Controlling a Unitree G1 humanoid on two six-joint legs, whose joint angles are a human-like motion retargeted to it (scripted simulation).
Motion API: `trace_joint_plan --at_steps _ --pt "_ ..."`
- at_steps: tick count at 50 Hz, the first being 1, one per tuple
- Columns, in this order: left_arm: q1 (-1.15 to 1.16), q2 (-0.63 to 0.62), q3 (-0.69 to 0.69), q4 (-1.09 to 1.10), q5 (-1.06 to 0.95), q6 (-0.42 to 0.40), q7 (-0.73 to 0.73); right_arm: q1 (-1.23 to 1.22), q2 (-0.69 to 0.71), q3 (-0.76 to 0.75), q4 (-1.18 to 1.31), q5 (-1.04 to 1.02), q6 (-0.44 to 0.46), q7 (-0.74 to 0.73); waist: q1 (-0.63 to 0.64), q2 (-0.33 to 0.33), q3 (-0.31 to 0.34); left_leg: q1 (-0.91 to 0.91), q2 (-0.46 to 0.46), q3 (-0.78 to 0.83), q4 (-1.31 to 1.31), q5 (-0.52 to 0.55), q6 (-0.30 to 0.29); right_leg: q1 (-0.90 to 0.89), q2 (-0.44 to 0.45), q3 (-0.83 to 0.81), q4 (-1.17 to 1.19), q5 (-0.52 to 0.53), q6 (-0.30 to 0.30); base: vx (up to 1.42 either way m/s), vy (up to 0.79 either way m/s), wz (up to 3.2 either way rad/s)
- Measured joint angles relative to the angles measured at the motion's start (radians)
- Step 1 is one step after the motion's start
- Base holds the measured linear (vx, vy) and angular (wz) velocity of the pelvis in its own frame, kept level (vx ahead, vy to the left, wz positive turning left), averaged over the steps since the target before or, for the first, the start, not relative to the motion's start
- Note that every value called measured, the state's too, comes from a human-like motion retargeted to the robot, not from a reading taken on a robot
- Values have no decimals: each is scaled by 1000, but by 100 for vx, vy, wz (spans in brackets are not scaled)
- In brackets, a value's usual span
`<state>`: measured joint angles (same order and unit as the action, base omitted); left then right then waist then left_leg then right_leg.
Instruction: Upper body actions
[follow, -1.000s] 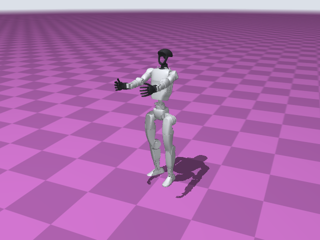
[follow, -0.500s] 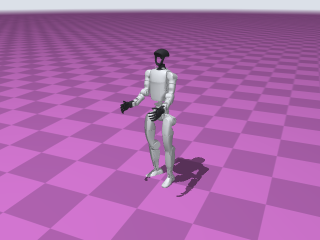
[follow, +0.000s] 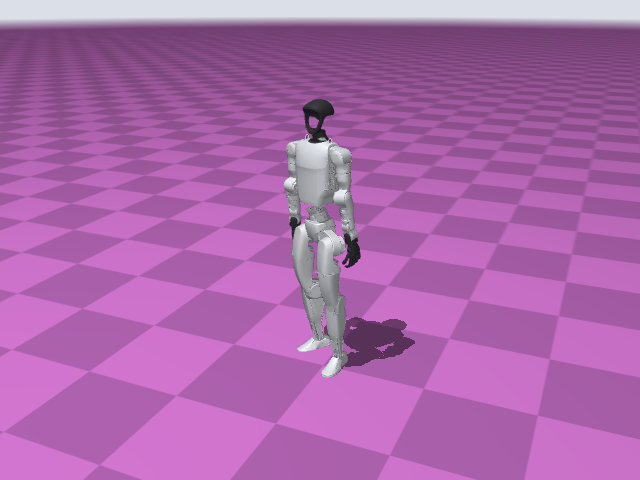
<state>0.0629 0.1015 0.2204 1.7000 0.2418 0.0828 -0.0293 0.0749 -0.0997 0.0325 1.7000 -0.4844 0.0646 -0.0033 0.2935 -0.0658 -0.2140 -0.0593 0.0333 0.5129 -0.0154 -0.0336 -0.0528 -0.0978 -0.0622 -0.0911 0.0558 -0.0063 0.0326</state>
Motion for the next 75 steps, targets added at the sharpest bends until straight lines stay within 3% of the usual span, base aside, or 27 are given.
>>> trace_joint_plan --at_steps 3,7,12,19,30,42,49,52,55,60,69,72,75 --pt "41 -37 -27 0 -8 42 29 14 6 -97 -20 166 -58 -23 -98 -8 -23 -10 -16 -114 17 -25 -16 -20 -53 -103 31 -19 20 1 -4 163" --pt "50 -37 37 0 -130 17 14 10 -10 -106 -22 254 -98 -34 -182 11 -37 -26 -27 -191 0 -5 -6 -25 -68 -175 31 -12 29 -1 -4 96" --pt "26 11 10 -6 -58 21 -117 -11 -30 -39 -33 29 -46 13 -224 21 -15 -48 -34 -230 -1 33 13 -21 -51 -219 7 26 5 0 -4 38" --pt "15 12 -35 -49 38 -15 -53 5 -21 60 -27 -234 53 -89 -226 22 -7 -46 -34 -237 -1 34 16 -13 -46 -227 4 25 4 0 0 3" --pt "23 -17 -46 -63 68 -11 -34 35 -23 -18 -30 -10 -1 36 -274 17 2 -40 -44 -270 0 35 6 2 -43 -267 -13 27 -16 0 -2 18" --pt "29 -21 -35 -57 34 -8 -39 30 -18 11 -53 -75 3 1 -318 23 7 -16 -57 -299 -14 31 14 19 -40 -302 -17 23 -18 0 -1 9" --pt "22 -17 -37 -62 73 -7 -56 23 -12 24 -105 -79 -57 -45 -302 29 14 -6 -55 -283 -16 30 21 28 -31 -289 -17 22 -17 1 0 -8" --pt "14 -20 -26 -56 68 -6 -61 18 8 21 -206 -38 -130 -108 -313 33 20 0 -57 -291 -17 30 22 33 -30 -297 -17 20 -18 0 0 0" --pt "12 -23 -16 -51 60 -6 -61 8 28 36 -364 57 -264 -154 -325 37 22 6 -59 -296 -20 30 24 38 -28 -302 -17 20 -19 0 0 0" --pt "10 -22 -7 -45 62 -2 -68 -38 40 95 -768 166 -421 -290 -332 42 18 14 -61 -288 -23 29 27 40 -23 -297 -17 21 -23 0 3 -7" --pt "14 -17 -18 -44 113 4 -66 -281 -11 118 -1517 359 -495 -378 -306 37 -12 -1 -50 -268 -11 32 16 31 -24 -275 -17 25 -26 1 3 -8" --pt "19 -17 -18 -44 119 2 -64 -442 -77 66 -1660 342 -550 -462 -303 34 -21 -7 -51 -271 -6 33 14 30 -27 -277 -17 25 -27 0 4 6" --pt "21 -17 -11 -40 109 1 -68 -628 -125 15 -1711 298 -527 -558 -308 33 -28 -9 -55 -281 -5 34 13 29 -33 -286 -17 25 -27 -2 7 17"
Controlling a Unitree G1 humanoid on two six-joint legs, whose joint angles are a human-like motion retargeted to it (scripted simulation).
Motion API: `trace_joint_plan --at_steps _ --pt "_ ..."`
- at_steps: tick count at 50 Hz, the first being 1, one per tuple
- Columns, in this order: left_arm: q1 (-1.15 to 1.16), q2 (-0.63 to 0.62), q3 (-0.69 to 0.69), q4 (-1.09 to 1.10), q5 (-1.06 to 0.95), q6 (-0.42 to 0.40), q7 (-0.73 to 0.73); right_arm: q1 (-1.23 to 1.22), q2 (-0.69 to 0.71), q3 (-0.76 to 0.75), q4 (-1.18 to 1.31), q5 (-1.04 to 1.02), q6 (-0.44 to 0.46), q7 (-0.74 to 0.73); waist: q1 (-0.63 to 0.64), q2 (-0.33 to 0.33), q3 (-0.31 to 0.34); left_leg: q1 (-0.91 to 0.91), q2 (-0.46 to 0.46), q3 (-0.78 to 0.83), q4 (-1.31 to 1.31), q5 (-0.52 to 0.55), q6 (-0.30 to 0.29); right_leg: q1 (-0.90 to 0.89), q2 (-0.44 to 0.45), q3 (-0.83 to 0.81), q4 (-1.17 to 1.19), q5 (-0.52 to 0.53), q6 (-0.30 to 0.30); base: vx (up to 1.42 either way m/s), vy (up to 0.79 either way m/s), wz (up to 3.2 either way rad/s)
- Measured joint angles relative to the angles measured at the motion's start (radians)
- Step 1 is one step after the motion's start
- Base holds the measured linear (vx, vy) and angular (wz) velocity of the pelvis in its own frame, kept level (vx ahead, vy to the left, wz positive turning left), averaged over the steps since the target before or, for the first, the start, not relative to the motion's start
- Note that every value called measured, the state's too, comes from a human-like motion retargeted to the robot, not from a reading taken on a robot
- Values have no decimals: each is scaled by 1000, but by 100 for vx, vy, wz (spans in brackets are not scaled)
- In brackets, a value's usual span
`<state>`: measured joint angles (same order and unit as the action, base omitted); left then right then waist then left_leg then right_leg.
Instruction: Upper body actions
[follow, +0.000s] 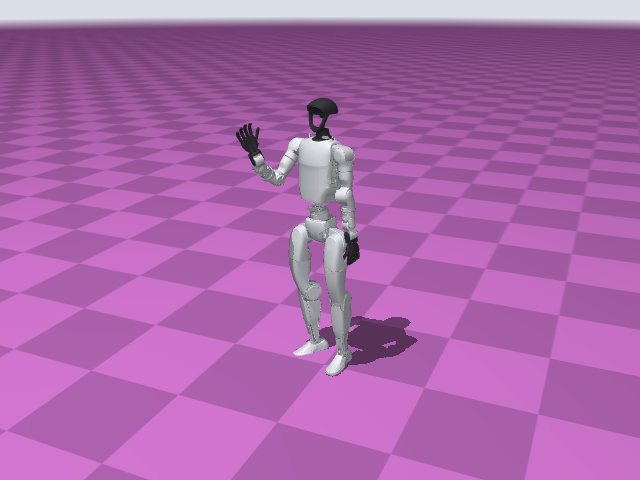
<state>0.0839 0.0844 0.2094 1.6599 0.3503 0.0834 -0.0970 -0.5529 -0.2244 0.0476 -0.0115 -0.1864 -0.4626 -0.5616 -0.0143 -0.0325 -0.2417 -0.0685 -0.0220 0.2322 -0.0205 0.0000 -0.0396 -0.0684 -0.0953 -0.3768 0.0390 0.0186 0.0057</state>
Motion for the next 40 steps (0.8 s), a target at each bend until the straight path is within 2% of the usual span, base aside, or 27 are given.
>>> trace_joint_plan --at_steps 5,10,17,26,35,40 --pt "-2 4 11 7 -14 1 -2 -256 -54 -39 46 2 110 -9 0 -9 -12 -7 -10 -16 -1 2 0 -4 -10 -14 1 -1 1 0 3 15" --pt "-2 11 6 9 -12 -1 4 -355 -110 -67 84 16 183 30 9 -21 -16 -11 -16 -32 -2 5 1 0 -14 -28 -2 -3 2 0 0 4" --pt "-9 7 23 12 -19 -2 1 -320 -130 -80 7 -8 138 2 -4 -16 -11 -14 -16 -46 -2 7 1 3 -13 -40 -3 -5 1 0 0 0" --pt "-18 1 30 12 -17 -5 0 -86 -91 -112 -245 -46 26 76 -18 -6 4 -17 -8 -35 3 7 -5 -3 -10 -30 -3 -2 -2 0 0 0" --pt "-25 8 24 15 -4 0 -2 362 -28 -79 -304 -17 -63 323 -4 -6 8 -33 -8 -7 1 14 7 -12 4 -3 -7 1 -5 0 -1 -6" --pt "-20 10 19 19 12 8 -2 636 -51 -78 -146 -265 -106 452 -3 -8 -3 -46 -13 -5 -2 19 14 -14 8 1 -13 0 -4 1 -3 -2"
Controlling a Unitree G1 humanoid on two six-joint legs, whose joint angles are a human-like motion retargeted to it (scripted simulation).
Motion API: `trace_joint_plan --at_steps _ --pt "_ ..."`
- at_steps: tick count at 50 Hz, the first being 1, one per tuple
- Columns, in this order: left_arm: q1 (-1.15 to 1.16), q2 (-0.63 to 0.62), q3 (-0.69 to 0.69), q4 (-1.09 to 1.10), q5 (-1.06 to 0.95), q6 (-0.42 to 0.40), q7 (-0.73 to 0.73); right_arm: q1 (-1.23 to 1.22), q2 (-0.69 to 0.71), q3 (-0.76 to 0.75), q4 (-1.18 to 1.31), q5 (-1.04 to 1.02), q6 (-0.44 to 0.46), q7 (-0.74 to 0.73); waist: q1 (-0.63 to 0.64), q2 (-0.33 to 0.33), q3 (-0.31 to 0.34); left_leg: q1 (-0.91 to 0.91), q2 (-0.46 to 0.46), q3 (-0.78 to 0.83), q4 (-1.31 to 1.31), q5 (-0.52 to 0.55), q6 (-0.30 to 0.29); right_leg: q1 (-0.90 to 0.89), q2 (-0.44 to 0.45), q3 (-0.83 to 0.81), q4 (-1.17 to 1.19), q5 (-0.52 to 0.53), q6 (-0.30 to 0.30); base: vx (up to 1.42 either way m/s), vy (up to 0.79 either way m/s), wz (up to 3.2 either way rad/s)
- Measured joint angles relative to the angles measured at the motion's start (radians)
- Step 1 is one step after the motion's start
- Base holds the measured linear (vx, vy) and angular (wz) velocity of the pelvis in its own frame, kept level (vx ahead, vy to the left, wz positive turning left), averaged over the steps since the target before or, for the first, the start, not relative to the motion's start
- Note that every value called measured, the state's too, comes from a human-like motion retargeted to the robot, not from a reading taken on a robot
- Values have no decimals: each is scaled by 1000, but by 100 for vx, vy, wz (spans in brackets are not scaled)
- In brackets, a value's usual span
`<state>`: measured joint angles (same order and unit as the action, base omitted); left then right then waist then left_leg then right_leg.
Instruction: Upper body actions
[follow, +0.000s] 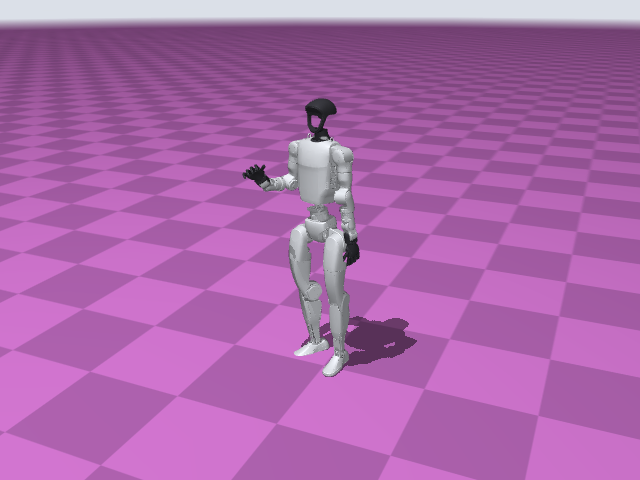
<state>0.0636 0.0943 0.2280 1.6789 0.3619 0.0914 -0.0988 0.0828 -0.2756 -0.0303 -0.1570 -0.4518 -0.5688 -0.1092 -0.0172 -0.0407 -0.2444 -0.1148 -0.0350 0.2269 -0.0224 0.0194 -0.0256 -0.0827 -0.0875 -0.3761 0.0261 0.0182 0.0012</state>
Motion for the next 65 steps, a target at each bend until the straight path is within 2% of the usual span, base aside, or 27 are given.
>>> trace_joint_plan --at_steps 5,10,17,24,33,37,42,45,53,61,65 --pt "5 -6 -3 -3 -13 -7 0 115 -35 15 179 -366 42 169 -25 10 15 4 7 -6 7 -1 -7 10 -1 -6 0 0 0 0 0 0" --pt "5 -6 5 -9 -13 -7 -10 117 -32 20 265 -380 84 333 -30 16 22 4 10 7 12 -1 -6 10 1 5 0 3 -1 0 1 -3" --pt "12 -8 -11 -9 -8 -6 -9 76 -60 -5 228 -370 121 433 -17 16 9 5 3 21 8 -5 2 -2 1 14 4 8 -5 1 2 -3" --pt "5 -13 -14 -13 -2 -6 -10 10 -14 -7 194 -242 115 384 -5 19 13 5 1 24 7 -3 6 -5 4 16 5 9 -8 0 0 0" --pt "8 -12 -16 -11 -17 -6 -10 -164 103 95 124 230 34 198 -2 18 5 14 -5 5 2 -3 11 3 8 -5 4 7 -10 0 0 0" --pt "12 -9 -21 -11 -16 -6 -8 -283 106 181 109 215 29 148 6 11 -3 23 -12 -2 -4 -4 15 6 10 -13 4 6 -12 0 0 0" --pt "6 -4 -12 -14 -11 1 -9 -428 107 289 142 107 91 270 19 2 -2 41 -24 -4 -17 -5 29 13 16 -17 5 5 -16 0 0 0" --pt "-1 -2 -8 -20 -3 4 -6 -477 106 326 152 33 106 286 32 -5 7 46 -28 -8 -20 -3 33 20 19 -19 4 4 -16 0 0 0" --pt "0 -1 12 -17 -19 -2 0 -462 108 312 127 -42 87 97 15 -6 8 46 -46 -53 -27 3 47 37 21 -63 -2 -6 -14 2 -2 27" --pt "10 -2 40 -3 -75 -3 -9 -386 53 207 25 -112 62 -410 -36 2 8 62 -55 -70 -39 -2 51 39 22 -84 -4 -9 -15 0 -1 11" --pt "9 -7 40 -1 -72 -1 -8 -312 48 121 -41 -139 68 -597 -45 10 7 63 -44 -45 -37 -8 44 28 25 -60 -2 -5 -17 -2 0 -34"
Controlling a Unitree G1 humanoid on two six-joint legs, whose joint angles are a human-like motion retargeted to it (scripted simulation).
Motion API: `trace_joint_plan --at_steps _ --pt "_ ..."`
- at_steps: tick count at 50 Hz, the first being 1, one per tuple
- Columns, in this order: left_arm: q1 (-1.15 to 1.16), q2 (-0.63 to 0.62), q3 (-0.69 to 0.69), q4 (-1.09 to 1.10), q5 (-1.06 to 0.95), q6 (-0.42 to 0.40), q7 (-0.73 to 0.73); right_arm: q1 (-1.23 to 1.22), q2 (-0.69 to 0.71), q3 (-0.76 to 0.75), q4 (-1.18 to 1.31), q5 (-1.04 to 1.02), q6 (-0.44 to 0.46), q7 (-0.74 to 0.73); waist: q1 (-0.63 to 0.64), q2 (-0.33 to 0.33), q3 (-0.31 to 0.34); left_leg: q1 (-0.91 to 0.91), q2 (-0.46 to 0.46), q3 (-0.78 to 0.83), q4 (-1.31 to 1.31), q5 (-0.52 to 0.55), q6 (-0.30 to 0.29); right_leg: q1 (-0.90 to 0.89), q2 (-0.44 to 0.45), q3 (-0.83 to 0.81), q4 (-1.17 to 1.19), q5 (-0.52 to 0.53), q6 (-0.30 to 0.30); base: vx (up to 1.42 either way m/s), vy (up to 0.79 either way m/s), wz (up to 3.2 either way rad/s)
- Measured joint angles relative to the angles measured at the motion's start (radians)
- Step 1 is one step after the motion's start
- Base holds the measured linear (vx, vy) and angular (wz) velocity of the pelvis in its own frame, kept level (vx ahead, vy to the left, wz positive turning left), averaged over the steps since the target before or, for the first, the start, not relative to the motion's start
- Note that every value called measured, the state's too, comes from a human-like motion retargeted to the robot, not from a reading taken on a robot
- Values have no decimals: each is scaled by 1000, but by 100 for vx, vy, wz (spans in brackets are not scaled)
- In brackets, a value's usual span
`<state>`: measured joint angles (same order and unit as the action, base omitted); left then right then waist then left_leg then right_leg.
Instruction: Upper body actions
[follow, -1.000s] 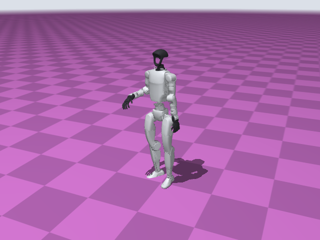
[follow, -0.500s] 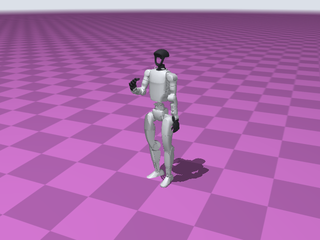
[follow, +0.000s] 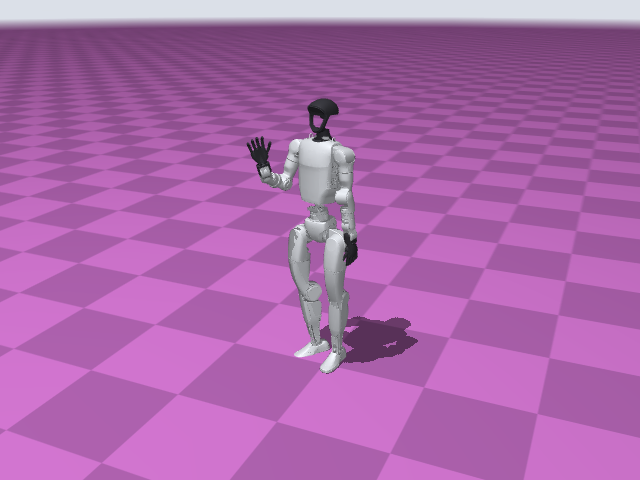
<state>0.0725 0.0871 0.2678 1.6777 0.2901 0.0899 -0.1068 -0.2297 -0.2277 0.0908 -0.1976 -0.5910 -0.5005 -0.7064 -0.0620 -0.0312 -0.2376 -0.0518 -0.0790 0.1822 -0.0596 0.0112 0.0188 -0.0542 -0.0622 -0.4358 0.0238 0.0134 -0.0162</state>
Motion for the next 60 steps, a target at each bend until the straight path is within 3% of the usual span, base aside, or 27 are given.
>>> trace_joint_plan --at_steps 5,8,15,25,32,40,46,49,60 --pt "-7 -4 -23 -7 48 5 4 123 43 -198 -70 -130 90 -204 25 2 3 -12 27 60 13 -4 -15 -18 8 56 2 10 -4 -2 -1 -61" --pt "-10 -4 -47 -15 86 5 6 164 88 -310 -37 -97 170 -284 52 4 4 -25 40 96 21 -1 -18 -25 16 90 1 15 -7 -2 -3 -61" --pt "2 -2 -62 -20 97 1 0 165 148 -438 58 210 171 -148 44 9 4 -26 45 111 24 -4 -20 -30 21 103 1 17 -9 -1 -2 -13" --pt "1 -9 -52 -10 56 6 -8 168 115 -293 3 102 120 -140 31 16 8 -23 61 123 34 -6 -33 -31 21 115 4 20 -11 0 1 -7" --pt "0 -3 -72 -25 111 5 2 116 47 -187 -90 -2 102 -33 64 3 6 -29 58 125 35 0 -28 -27 24 121 3 19 -12 0 0 -1" --pt "6 1 -49 -16 66 6 -3 -63 -42 -83 -79 -172 204 133 46 -3 -6 -27 38 66 30 1 -21 -15 15 66 0 10 -10 2 2 38" --pt "10 -6 -32 -5 27 1 -3 -267 -43 -48 221 -273 314 425 11 5 -15 -27 37 29 33 0 -27 -10 6 32 0 7 -7 0 5 31" --pt "4 -8 -26 -8 34 0 -2 -330 -36 -30 358 -288 347 502 13 6 -9 -29 38 28 36 1 -31 -8 4 32 0 8 -7 0 0 0" --pt "-5 -5 -39 -8 44 -1 -3 -302 -41 -52 363 -297 302 384 32 -2 5 -29 29 8 30 8 -28 1 0 14 -5 5 -6 0 0 0"
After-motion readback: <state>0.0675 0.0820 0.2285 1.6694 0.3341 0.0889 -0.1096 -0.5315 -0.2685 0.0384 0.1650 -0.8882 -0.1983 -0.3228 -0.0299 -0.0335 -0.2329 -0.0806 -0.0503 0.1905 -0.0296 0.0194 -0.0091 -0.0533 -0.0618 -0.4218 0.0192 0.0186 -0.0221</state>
